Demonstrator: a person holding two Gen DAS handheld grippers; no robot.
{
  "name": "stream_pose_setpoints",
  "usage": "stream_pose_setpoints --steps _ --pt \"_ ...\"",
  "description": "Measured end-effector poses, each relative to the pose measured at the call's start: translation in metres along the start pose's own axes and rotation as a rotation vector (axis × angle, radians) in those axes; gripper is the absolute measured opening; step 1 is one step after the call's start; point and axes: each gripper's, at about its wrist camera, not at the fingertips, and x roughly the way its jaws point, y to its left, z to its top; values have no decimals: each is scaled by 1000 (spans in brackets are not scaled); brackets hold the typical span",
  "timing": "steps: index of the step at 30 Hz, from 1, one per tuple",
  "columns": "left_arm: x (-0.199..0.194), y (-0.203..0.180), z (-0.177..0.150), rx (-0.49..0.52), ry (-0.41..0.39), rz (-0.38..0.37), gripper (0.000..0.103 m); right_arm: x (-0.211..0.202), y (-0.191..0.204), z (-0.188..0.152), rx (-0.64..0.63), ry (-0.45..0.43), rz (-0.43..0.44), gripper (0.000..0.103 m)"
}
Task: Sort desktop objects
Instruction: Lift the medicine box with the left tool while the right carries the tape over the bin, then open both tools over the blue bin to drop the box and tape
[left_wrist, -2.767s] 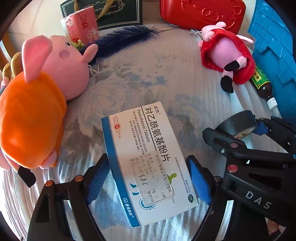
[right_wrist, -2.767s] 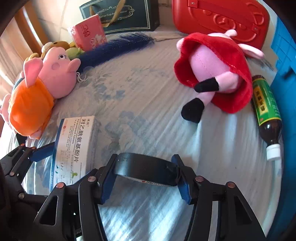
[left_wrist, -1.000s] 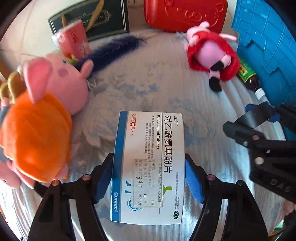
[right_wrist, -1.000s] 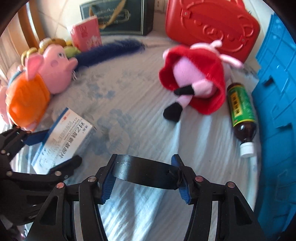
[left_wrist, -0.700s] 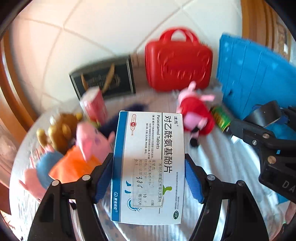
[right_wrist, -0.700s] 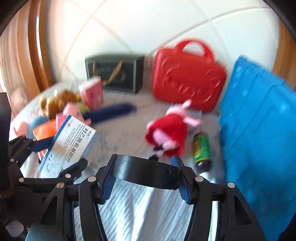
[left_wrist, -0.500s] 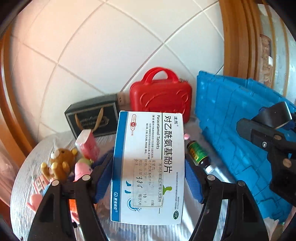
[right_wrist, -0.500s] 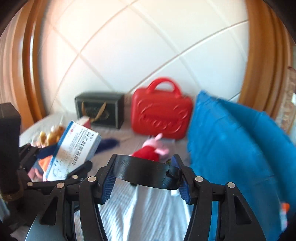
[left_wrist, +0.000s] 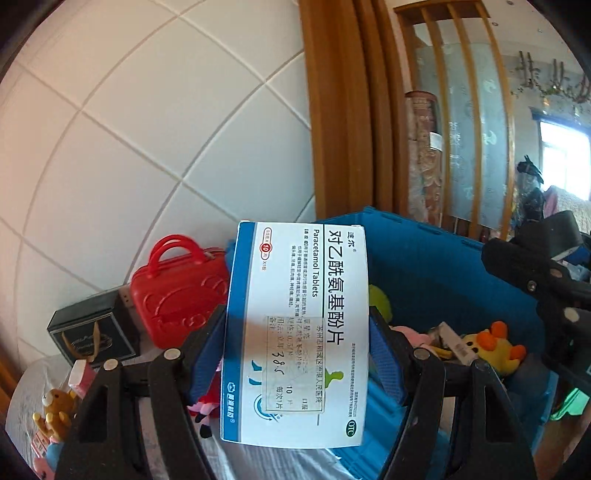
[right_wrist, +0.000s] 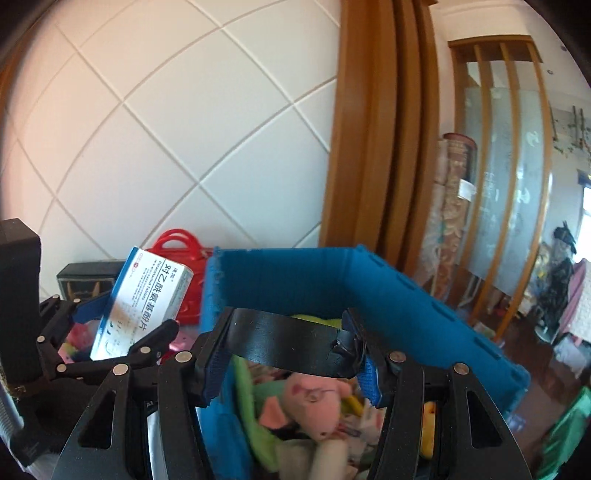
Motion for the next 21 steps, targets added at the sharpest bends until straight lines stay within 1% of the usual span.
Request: stream_pose_setpoints --steps 3,5,7,10,11,12,13,15,17,18,21 --pt "3 -43 8 66 -2 -34 72 2 -31 -7 -3 8 -70 57" --pt "8 -61 13 94 12 -47 71 11 -48 -13 1 28 -95 57" --pt "19 -77 15 120 45 -60 72 20 -64 -18 15 48 -111 57" --pt "28 -93 15 119 103 -121 72 32 -86 -27 29 81 -127 57" --pt "30 -99 16 124 121 -130 74 35 -92 -30 33 91 -130 57" --pt "33 -104 17 128 143 -136 81 43 -97 -32 32 109 -130 57" --pt "37 -108 17 130 164 -141 83 50 -101 -35 28 134 -129 58" --pt "41 -111 13 132 195 -140 83 60 -111 -42 32 168 -145 68" --pt "44 -110 12 128 212 -141 83 64 -122 -47 46 182 -165 96" --pt "45 -110 13 123 217 -131 84 64 -127 -49 58 183 -158 101" --pt "44 -108 11 120 230 -116 85 63 -136 -52 93 197 -108 103"
